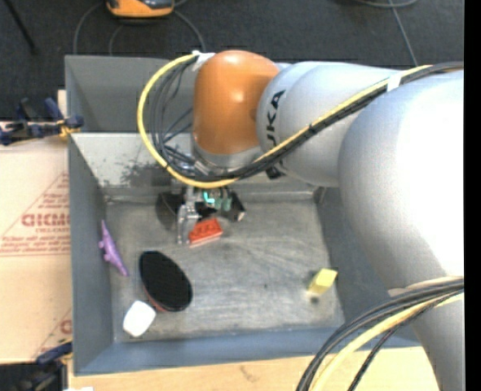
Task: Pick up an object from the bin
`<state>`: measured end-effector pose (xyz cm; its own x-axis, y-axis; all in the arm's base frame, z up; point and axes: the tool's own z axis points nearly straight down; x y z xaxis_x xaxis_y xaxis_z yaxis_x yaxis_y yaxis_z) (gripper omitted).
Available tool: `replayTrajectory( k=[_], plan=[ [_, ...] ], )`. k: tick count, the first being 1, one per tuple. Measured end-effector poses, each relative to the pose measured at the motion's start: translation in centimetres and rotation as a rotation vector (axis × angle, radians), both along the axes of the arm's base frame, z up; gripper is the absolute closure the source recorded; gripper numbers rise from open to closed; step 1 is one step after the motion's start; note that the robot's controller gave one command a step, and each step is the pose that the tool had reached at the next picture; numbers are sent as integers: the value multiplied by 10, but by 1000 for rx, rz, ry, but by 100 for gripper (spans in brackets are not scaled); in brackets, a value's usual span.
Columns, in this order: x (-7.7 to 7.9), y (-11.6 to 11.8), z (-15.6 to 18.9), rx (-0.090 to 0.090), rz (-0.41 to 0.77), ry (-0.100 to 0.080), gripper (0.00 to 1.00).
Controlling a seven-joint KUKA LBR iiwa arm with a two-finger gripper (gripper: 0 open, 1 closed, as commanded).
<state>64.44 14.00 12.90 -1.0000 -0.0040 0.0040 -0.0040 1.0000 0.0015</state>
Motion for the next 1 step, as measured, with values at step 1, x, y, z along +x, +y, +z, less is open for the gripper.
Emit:
replayTrajectory(
  k=[1],
  plan=[
    [2, 0, 5, 1, -5, -8, 100]
  ],
)
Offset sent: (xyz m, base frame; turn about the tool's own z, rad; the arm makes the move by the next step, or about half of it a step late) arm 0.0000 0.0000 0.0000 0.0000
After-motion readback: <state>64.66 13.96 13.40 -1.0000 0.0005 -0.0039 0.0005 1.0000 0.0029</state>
